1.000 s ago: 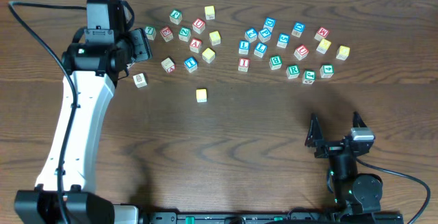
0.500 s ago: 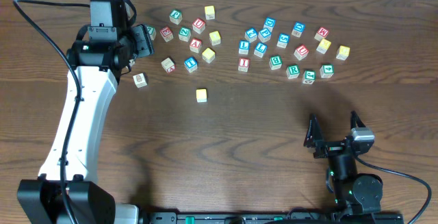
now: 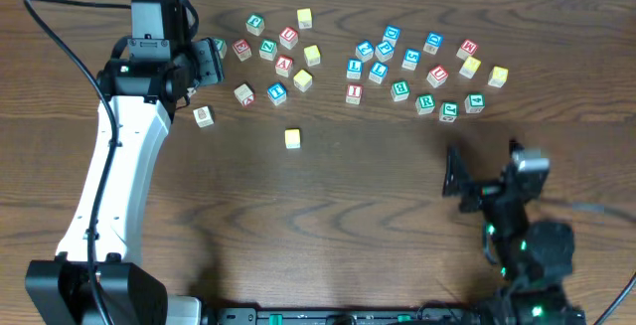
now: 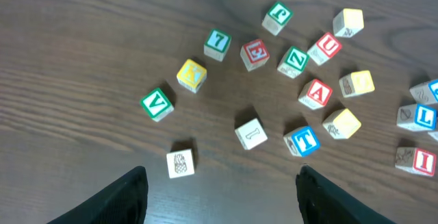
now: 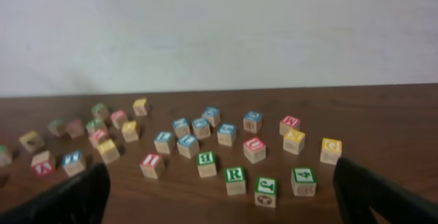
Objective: Spell out CORL
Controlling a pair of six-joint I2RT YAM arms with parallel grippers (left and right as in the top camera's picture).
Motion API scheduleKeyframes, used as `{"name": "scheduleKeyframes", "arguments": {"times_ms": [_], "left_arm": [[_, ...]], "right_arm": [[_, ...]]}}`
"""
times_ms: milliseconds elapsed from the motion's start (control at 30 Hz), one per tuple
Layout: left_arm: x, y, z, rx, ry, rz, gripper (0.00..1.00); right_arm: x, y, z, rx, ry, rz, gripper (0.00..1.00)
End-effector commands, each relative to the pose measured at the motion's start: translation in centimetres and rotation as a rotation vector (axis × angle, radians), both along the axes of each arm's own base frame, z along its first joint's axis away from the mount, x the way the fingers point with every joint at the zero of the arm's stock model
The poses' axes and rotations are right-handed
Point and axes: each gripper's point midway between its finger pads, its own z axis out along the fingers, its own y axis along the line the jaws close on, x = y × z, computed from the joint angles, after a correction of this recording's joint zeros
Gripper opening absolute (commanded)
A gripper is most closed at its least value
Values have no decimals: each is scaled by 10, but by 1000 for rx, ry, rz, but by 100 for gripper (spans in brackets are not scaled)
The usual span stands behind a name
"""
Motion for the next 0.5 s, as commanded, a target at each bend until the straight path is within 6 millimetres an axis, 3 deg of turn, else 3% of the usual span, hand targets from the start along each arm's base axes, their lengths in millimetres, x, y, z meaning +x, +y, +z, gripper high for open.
{"name": "scheduleKeyframes", "arguments": {"times_ms": [0, 200, 467], "left_arm": [[3, 0, 13, 11, -16, -15, 68], [-1, -3, 29, 1, -14, -10, 68], [3, -31, 61, -3, -64, -75, 68]], "right_arm": [[20, 9, 21, -37, 58, 46, 99], [66, 23, 40, -46, 280, 101, 99], [114, 35, 53, -114, 558, 160, 99]]}}
